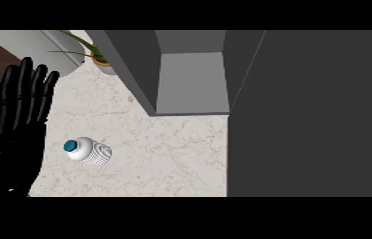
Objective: Pick up the bottled water, place it into the cabinet and close the cabinet
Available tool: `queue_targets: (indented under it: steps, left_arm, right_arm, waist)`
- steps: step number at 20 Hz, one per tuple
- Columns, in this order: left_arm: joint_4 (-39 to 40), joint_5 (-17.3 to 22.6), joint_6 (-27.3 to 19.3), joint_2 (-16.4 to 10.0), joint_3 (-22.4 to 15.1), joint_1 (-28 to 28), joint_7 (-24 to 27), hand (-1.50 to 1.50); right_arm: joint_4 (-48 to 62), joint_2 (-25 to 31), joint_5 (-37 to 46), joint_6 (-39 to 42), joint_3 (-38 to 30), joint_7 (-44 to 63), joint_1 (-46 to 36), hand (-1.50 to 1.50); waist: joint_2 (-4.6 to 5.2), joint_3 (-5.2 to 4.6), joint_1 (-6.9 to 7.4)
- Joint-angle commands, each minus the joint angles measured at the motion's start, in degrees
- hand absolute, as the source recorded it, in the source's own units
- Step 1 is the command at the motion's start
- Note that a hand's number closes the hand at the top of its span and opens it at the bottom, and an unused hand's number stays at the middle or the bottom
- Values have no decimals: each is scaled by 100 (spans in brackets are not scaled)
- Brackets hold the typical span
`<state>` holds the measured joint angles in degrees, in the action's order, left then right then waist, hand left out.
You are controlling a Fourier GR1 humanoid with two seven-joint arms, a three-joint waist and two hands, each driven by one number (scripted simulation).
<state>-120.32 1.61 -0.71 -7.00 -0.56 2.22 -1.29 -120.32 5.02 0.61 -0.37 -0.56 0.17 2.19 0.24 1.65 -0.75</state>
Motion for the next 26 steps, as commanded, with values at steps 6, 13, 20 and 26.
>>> queue_targets:
  steps: [6, 13, 20, 26]
  left_arm:
    - [-389, -1734, -2199, 681, 803, -735, -407, -150]
    - [-935, -1315, -4640, 697, -900, -1346, -1086, -150]
    - [-1711, -2862, -5445, 700, -2564, -2071, -1701, -150]
    - [-1840, -3163, -5682, 700, -3188, -2524, -1594, -150]
  right_arm:
    - [-512, 159, -84, 330, 141, 164, 786, -150]
    - [-1333, 147, -1088, 974, 652, 629, 1756, -150]
    - [-2443, 330, -1468, 1241, 479, 893, 2673, -150]
    - [-2592, 193, -1431, 1310, 545, 802, 3031, -150]
  waist:
    - [-89, -149, 121]
    - [-62, -156, -17]
    - [-48, -155, 20]
    - [-46, -160, 55]
